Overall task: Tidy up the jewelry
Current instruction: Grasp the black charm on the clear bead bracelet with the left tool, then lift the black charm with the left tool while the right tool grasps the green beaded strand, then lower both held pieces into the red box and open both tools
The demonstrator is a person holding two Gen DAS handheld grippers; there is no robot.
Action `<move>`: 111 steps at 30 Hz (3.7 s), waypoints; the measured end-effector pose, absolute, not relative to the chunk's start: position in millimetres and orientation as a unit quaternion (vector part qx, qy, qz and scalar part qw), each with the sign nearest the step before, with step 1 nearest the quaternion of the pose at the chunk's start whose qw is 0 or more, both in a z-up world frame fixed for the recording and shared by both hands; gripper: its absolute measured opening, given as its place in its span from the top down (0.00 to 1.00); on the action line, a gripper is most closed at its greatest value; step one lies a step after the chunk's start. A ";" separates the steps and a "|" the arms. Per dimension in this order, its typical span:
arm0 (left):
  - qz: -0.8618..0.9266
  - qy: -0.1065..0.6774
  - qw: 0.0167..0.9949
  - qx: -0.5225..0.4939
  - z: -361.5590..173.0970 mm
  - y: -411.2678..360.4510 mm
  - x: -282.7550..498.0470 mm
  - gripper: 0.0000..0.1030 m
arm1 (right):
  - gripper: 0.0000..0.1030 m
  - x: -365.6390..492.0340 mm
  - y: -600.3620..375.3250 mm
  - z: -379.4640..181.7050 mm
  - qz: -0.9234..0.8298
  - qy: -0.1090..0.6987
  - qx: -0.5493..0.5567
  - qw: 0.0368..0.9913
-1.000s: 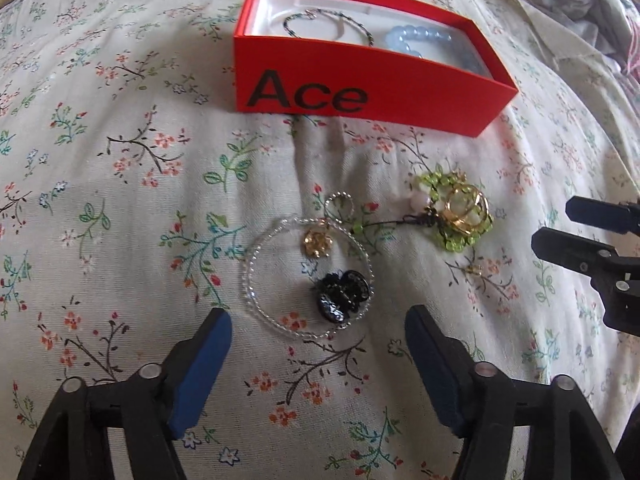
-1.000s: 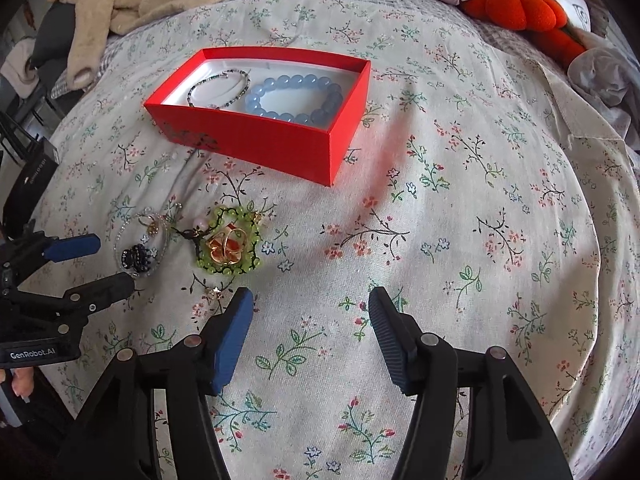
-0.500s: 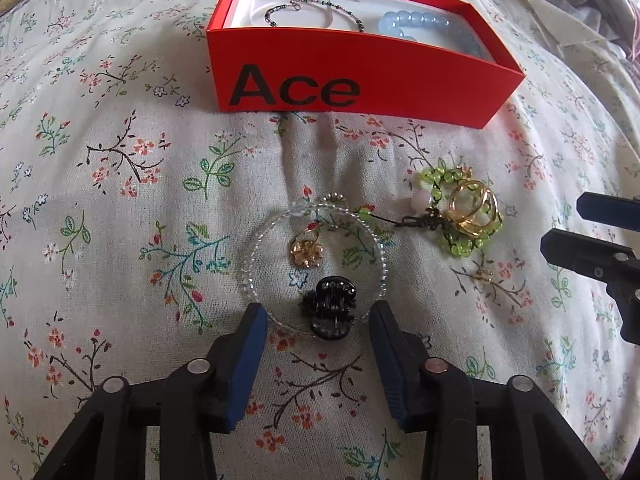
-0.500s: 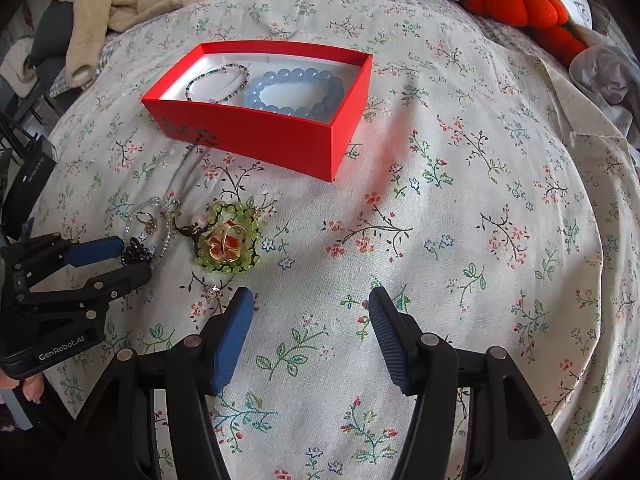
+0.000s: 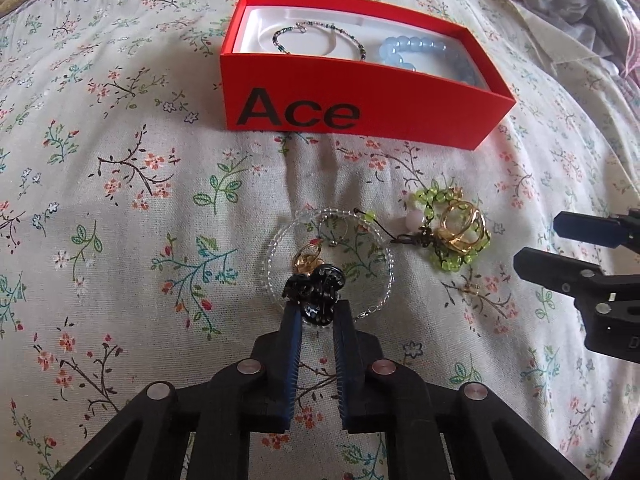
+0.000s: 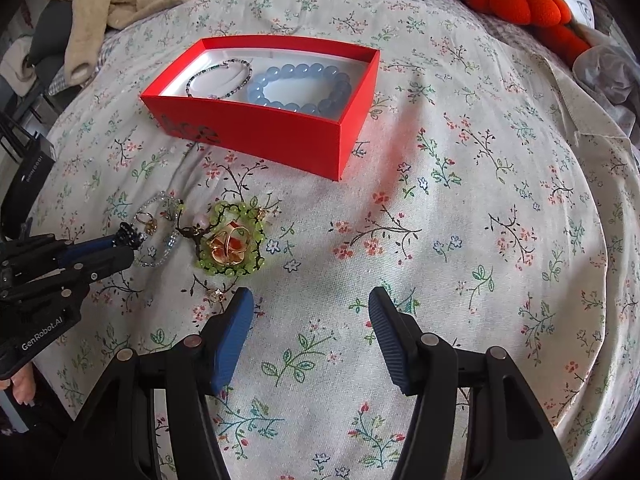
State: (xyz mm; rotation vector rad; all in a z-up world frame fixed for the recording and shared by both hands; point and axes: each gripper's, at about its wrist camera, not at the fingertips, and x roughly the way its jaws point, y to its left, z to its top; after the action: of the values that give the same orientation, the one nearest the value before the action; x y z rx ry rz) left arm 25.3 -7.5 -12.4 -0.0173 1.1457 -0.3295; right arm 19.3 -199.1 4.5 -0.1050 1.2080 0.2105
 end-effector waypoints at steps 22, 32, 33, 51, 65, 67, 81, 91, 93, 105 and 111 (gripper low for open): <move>-0.144 0.559 0.815 -0.043 -30.5 -8.5 46.3 0.74 | 0.40 34.1 -203.8 2.0 0.102 0.573 0.010 0.813; -0.146 0.546 0.823 -0.051 -16.4 5.8 37.4 0.86 | 0.72 39.9 -209.8 -0.6 0.118 0.581 0.058 0.803; -0.147 0.544 0.824 -0.051 -13.9 8.1 35.3 0.86 | 0.73 41.1 -209.8 -1.2 0.118 0.582 0.065 0.802; -0.151 0.541 0.826 -0.052 -1.2 18.6 24.5 0.86 | 0.94 63.6 -186.2 -18.3 0.122 0.595 0.073 0.791; -0.148 0.533 0.831 -0.051 7.1 20.5 22.7 0.86 | 0.95 41.4 -194.0 25.3 0.157 0.551 0.098 0.814; -0.149 0.530 0.833 -0.051 9.2 20.6 22.6 0.86 | 0.95 38.4 -196.5 31.9 0.161 0.544 0.101 0.817; -0.166 0.495 0.851 -0.059 35.1 19.5 19.3 0.86 | 0.95 23.0 -207.4 74.9 0.184 0.499 0.114 0.839; -0.158 0.469 0.865 -0.082 52.8 27.4 33.6 0.86 | 0.95 27.4 -214.8 102.8 0.188 0.459 0.137 0.858; -0.157 0.463 0.868 -0.088 55.7 27.9 37.8 0.86 | 0.95 29.5 -215.7 107.5 0.187 0.451 0.141 0.861; -0.162 0.431 0.881 -0.108 61.3 8.2 77.4 0.86 | 0.95 53.3 -221.5 135.3 0.176 0.389 0.167 0.889; -0.157 0.431 0.881 -0.118 48.8 -2.8 99.2 0.86 | 0.95 66.5 -224.6 134.0 0.163 0.379 0.172 0.894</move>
State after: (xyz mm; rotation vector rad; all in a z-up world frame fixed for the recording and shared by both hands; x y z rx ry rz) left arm 99.2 -2.8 48.8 -0.2457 0.8987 -0.3267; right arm 66.5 -224.6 134.0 0.3568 0.7859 0.3389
